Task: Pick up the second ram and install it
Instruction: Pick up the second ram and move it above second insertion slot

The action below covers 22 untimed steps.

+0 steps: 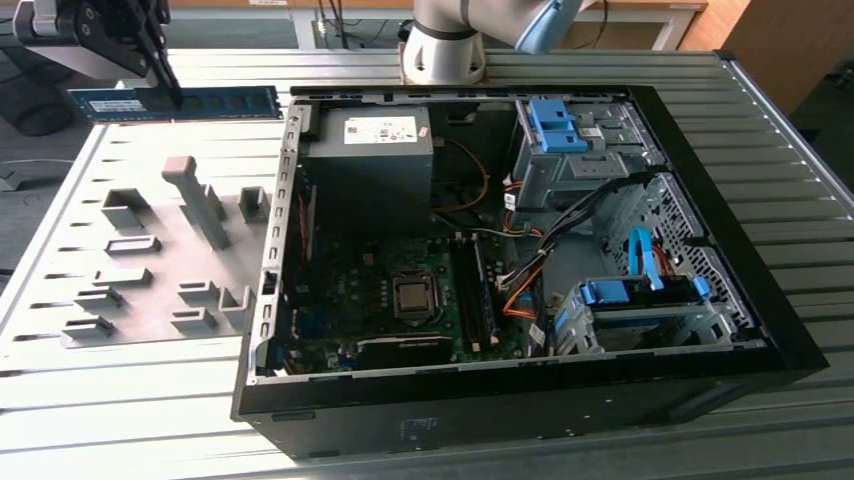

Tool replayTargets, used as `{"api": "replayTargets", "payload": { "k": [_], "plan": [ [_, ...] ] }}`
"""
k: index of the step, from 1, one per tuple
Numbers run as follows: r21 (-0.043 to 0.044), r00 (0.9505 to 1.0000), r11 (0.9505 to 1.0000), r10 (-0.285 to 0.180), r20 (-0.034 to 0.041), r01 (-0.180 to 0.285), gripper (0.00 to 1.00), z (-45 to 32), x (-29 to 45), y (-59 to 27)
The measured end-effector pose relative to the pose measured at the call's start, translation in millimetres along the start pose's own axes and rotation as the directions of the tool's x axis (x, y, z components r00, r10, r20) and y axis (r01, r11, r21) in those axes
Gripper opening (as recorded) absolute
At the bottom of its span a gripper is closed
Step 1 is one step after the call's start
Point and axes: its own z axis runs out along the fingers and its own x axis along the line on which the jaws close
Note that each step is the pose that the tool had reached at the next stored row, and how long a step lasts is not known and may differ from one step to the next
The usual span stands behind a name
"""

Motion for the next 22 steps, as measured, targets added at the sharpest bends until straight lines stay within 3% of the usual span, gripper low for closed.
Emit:
{"api": "replayTargets", "payload": {
  "k": [22],
  "plan": [
    [0.0001,1.0000,1.0000,0.000,0.0000,0.000,0.14,-0.2,0.0,-28.9]
  ]
}}
